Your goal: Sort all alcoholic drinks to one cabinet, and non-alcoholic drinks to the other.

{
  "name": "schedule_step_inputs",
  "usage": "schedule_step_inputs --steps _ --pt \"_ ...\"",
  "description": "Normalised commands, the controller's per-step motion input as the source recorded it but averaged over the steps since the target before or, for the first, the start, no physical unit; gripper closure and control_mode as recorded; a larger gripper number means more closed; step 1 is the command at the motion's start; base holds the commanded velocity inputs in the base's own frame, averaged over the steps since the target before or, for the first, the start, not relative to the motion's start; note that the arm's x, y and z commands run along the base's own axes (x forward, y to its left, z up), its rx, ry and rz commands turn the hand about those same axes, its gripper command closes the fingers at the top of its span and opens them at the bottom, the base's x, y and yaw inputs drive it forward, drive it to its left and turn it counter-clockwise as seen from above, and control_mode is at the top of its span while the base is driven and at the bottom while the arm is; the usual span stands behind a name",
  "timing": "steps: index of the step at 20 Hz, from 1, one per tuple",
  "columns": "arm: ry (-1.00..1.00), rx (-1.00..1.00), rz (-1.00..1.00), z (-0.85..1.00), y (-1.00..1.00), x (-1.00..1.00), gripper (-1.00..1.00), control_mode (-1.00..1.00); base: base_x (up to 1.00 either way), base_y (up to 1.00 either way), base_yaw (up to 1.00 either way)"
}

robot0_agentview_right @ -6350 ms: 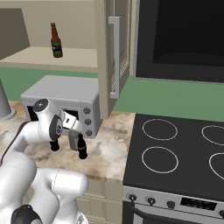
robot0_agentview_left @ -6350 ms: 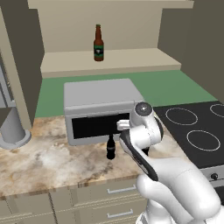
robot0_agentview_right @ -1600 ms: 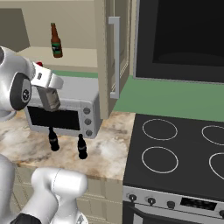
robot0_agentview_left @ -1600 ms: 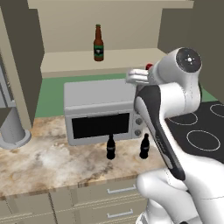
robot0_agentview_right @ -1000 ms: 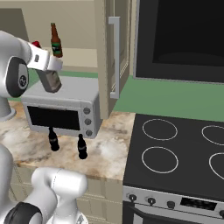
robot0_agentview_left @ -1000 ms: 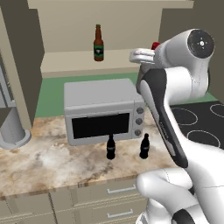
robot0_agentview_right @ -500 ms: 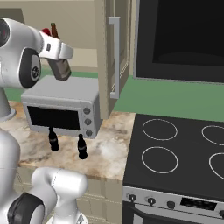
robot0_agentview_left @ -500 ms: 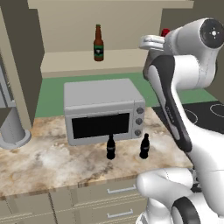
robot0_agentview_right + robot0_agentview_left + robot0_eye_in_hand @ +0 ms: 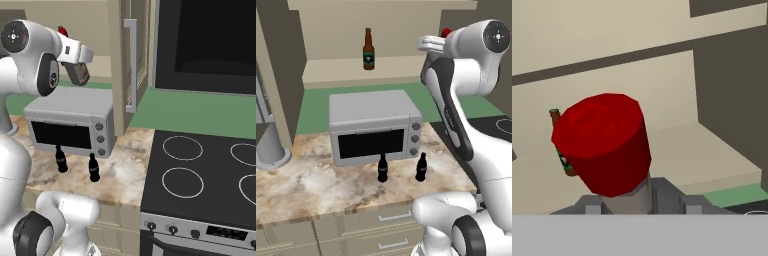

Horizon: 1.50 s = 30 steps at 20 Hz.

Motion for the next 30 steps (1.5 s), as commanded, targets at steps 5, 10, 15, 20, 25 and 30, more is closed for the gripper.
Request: schedule_step_inputs --steps 5,10,15,20,25,30 --pt "-0.04 0.0 0.0 0.0 0.0 0.3 1.0 -1.0 0.0 0.0 0.0" --pt "-0.02 0.0 0.0 0.0 0.0 0.35 1.0 -1.0 0.0 0.0 0.0" --pt "0.0 0.0 0.0 0.02 0.0 0.39 1.0 -1.0 0.0 0.0 0.0" --pt "0.0 0.0 0.0 0.08 0.0 0.37 1.0 -1.0 0.0 0.0 0.0" --pt "-0.01 0.0 0.0 0.04 0.0 0.34 1.0 -1.0 0.0 0.0 0.0" --pt "-0.03 0.0 0.0 0.0 0.0 0.3 1.0 -1.0 0.0 0.0 0.0"
